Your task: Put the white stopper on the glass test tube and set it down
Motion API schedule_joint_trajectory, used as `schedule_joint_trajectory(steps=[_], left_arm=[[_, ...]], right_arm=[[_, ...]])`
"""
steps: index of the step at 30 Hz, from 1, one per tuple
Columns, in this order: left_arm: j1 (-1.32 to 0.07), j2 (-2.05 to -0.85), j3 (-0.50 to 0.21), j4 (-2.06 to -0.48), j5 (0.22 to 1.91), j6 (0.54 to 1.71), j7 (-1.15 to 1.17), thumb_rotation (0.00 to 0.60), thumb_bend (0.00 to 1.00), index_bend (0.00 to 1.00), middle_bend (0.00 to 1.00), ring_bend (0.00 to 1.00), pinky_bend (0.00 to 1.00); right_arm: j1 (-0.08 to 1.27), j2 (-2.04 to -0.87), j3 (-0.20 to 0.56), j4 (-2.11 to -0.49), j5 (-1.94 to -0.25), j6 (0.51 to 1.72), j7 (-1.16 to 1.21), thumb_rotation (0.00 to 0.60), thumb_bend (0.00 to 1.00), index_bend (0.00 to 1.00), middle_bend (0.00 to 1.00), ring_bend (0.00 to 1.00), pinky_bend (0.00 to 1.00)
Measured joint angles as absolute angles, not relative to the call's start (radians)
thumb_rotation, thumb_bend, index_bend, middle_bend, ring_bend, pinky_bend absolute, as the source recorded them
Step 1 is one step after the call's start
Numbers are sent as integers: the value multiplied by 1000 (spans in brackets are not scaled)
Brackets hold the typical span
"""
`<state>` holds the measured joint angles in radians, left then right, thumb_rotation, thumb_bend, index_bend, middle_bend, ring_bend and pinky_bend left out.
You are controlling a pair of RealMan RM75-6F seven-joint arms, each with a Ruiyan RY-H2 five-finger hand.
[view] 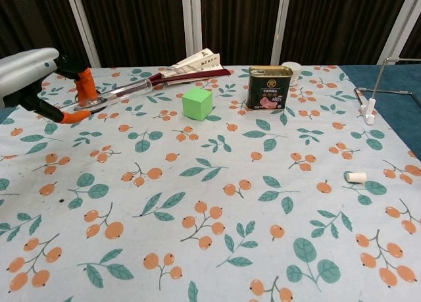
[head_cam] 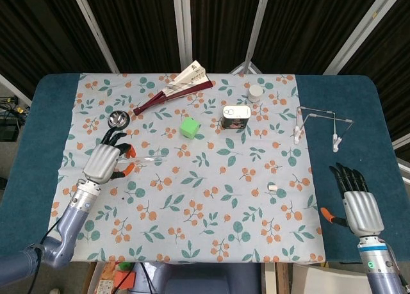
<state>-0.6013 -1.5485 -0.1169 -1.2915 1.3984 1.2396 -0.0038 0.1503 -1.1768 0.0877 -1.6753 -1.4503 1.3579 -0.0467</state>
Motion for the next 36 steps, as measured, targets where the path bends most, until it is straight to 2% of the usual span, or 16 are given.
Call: schedule_joint_trajectory(steps=[13, 29, 36], left_arm=[[-623, -1477, -187, -1370, 1394, 1232, -32, 600, 558, 630, 672, 174, 0], [-626, -1452, -188, -1401, 1411, 1219, -42, 600, 558, 632, 672, 174, 0], [-631, -1456, -184, -1394, 1417, 1210, -46, 600, 558, 631, 672, 174, 0]], right_arm=[[268, -1316, 137, -1663, -1315, 1213, -231, 600, 252, 336, 112, 0, 0], [365, -1490, 157, -1533, -1185, 1129, -378, 600, 251, 451, 143, 0, 0], [383, -1536, 159, -1461, -1173, 1128, -376, 600, 251, 454, 144, 0, 0]])
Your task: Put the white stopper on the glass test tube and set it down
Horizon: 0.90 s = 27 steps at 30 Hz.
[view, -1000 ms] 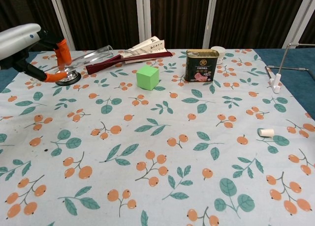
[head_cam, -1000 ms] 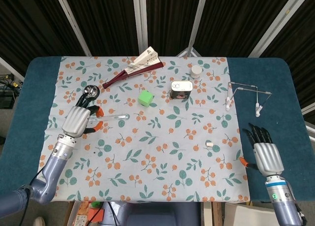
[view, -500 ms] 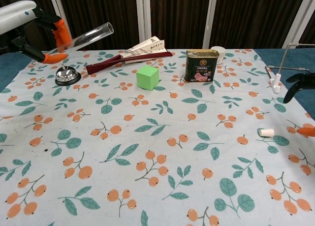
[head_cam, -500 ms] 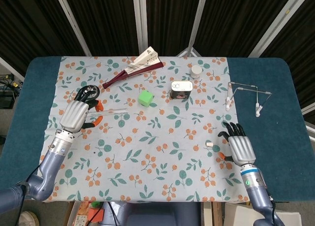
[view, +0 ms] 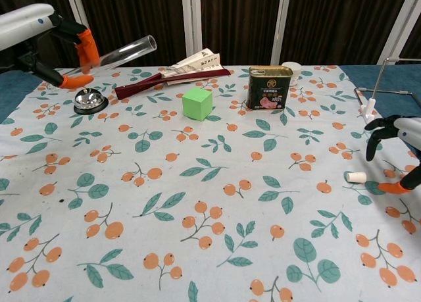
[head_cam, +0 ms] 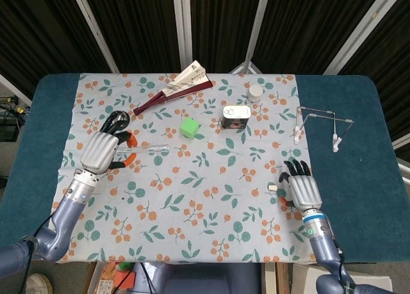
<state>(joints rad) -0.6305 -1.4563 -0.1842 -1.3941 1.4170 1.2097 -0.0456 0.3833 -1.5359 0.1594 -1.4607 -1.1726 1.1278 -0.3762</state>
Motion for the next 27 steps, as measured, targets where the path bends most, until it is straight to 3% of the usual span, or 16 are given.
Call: schedule_joint_trajectory(steps=[27], left_arm=[[-639, -1480, -186, -1347, 1417, 1196, -65, 600, 558, 631, 672, 174, 0]], right_arm=[[431, -1619, 165, -1336, -1142, 1095, -351, 600, 294, 503, 155, 0, 0]])
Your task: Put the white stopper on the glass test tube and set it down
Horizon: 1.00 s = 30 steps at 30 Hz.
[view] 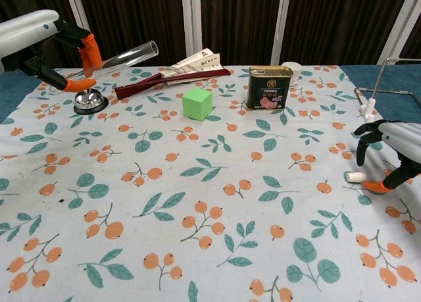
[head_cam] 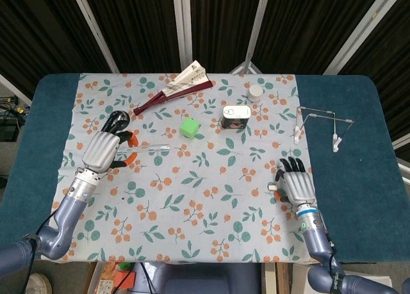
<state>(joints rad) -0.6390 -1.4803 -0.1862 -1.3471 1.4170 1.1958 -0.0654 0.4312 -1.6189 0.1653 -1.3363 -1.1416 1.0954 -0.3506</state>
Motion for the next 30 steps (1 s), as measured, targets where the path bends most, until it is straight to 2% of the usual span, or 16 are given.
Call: schedule_joint_trajectory(steps=[12, 22, 30], left_arm=[[-642, -1488, -187, -1324, 1415, 1189, -80, 600, 557, 631, 672, 174, 0], [-642, -1491, -186, -1317, 1416, 1187, -86, 600, 558, 631, 672, 174, 0], [-643, -1501, -185, -1319, 1414, 1186, -81, 600, 558, 632, 672, 174, 0]], right_arm=[[442, -1633, 163, -1314, -1129, 1086, -358, 600, 350, 530, 163, 0, 0], [440, -1634, 157, -1319, -1136, 1095, -352, 600, 378, 641, 214, 12, 17], [437, -1624, 153, -1332, -1181, 1127, -325, 600, 381, 669, 227, 16, 18]])
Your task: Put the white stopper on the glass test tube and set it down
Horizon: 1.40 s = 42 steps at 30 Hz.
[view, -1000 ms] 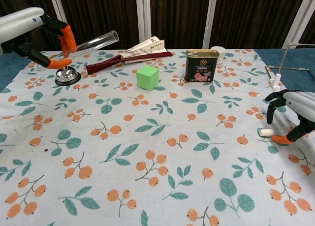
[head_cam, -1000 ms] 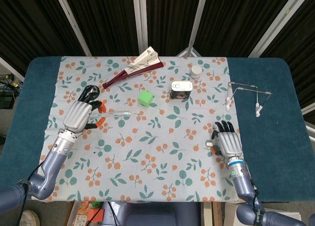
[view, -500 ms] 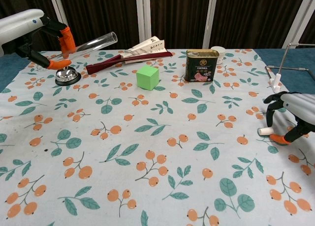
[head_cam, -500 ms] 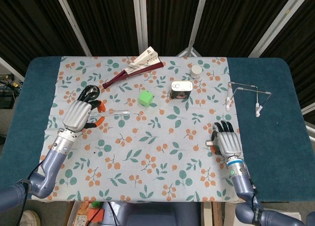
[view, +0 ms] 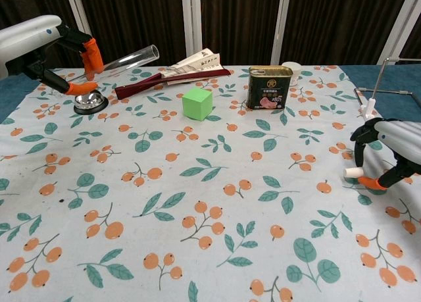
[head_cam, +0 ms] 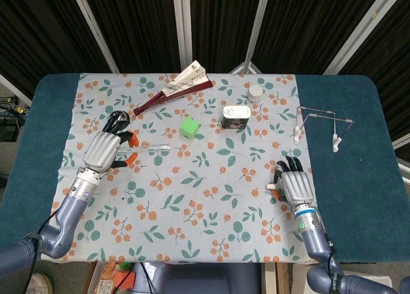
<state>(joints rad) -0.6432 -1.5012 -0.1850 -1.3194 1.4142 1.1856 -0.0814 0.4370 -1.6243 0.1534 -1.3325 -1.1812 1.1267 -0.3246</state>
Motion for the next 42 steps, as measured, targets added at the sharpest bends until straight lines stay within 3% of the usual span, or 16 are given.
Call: schedule_joint_trajectory(steps=[9, 25, 42], left_arm=[[-660, -1537, -198, -1323, 1396, 1168, -63, 600, 558, 632, 672, 174, 0], [-759, -1674, -271, -1273, 1317, 1092, 6, 600, 557, 633, 673, 179, 4], [-831, -1819, -337, -1232, 1249, 1087, 4, 600, 557, 633, 673, 196, 62]], right_arm=[[452, -1594, 189, -1365, -1240, 1179, -289, 600, 381, 676, 234, 17, 18], [570, -1522, 328, -1386, -1359, 1260, -249, 600, 381, 685, 236, 17, 18], [651, -1509, 312, -1274, -1525, 1334, -242, 600, 381, 685, 235, 17, 18]])
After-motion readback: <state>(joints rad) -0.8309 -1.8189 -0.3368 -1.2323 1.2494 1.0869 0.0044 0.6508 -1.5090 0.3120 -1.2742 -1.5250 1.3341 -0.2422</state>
